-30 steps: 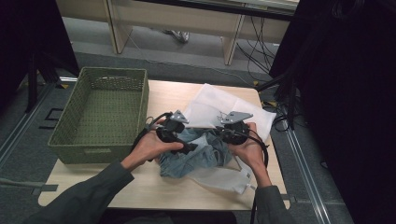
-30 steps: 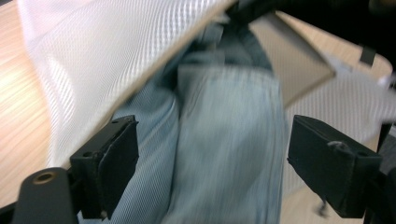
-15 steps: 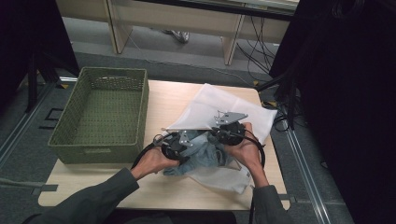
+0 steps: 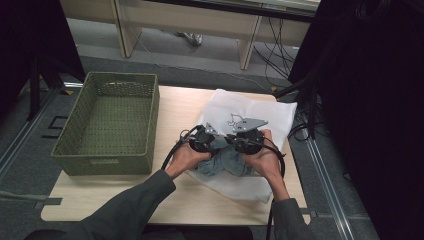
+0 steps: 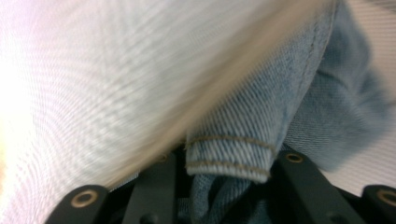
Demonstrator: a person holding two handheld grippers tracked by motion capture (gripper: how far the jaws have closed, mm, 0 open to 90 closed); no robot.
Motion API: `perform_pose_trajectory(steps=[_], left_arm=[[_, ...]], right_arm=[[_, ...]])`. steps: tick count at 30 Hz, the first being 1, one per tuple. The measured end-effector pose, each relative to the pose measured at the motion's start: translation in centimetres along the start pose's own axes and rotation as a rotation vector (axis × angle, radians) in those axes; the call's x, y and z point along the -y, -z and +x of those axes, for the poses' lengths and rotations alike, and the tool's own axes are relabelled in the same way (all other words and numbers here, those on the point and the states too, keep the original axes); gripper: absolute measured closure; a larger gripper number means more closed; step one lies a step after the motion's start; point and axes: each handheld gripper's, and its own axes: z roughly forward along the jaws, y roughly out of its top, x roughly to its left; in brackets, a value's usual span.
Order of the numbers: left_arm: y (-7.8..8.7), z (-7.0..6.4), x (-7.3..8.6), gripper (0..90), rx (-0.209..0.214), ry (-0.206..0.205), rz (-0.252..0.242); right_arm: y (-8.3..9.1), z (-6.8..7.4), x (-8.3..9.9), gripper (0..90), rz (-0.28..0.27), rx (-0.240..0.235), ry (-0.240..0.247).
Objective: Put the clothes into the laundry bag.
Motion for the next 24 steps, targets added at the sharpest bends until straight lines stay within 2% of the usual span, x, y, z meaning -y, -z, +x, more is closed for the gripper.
perform_pose_trajectory(steps=[1,2,5,9,10,11,15,16,17,20,22,23,24], left_arm=[[-0.3,0.3,0.5,66.7,0.015,0.081,-0.025],[-0.2,0.6,0.8,64.7,0.039,0.115,-0.045],[1.3,0.6,0.6,51.7,0.024,0.065,-0.035],[3.8,-0.1,0.0,33.2,0.030,0.047,-0.040],[4.5,-0.3,0.0,29.1,0.035,0.034,-0.039],[5.2,-0.5,0.0,26.4,0.034,0.025,-0.043],[7.7,-0.8,1.2,19.6,0.028,-0.032,-0.028],[7.7,-0.8,1.2,18.5,0.028,-0.032,-0.028],[8.4,-0.8,2.2,17.7,0.043,-0.028,-0.017],[8.2,-1.0,3.6,17.9,0.048,-0.041,0.005],[7.2,-1.1,4.1,18.0,0.048,-0.063,0.045],[6.6,-1.1,4.4,17.4,0.057,-0.079,0.047],[6.0,-1.3,4.6,16.8,0.055,-0.072,0.056]], right_arm=[[-0.2,-0.2,0.2,87.5,0.010,0.001,0.013],[-0.3,-0.2,0.4,87.5,0.022,0.001,-0.004],[-0.7,-0.3,0.8,87.5,0.035,-0.004,-0.011],[-0.7,-0.4,0.7,87.4,0.025,-0.010,0.002],[-0.5,-0.2,0.7,87.4,0.031,-0.005,-0.029],[-0.5,-0.3,0.7,87.4,0.027,0.000,-0.010],[-0.3,-0.4,0.8,87.4,0.023,0.003,-0.011],[-0.3,-0.4,0.8,87.4,0.020,0.004,-0.012],[-0.3,-0.4,0.8,87.4,0.022,0.003,-0.012],[-0.3,-0.4,0.7,87.4,0.024,0.006,-0.013],[-0.4,-0.3,0.6,87.4,0.027,-0.003,-0.019],[-0.4,-0.2,0.6,87.4,0.025,0.004,-0.011],[-0.5,-0.1,0.6,87.3,0.028,0.000,-0.016]])
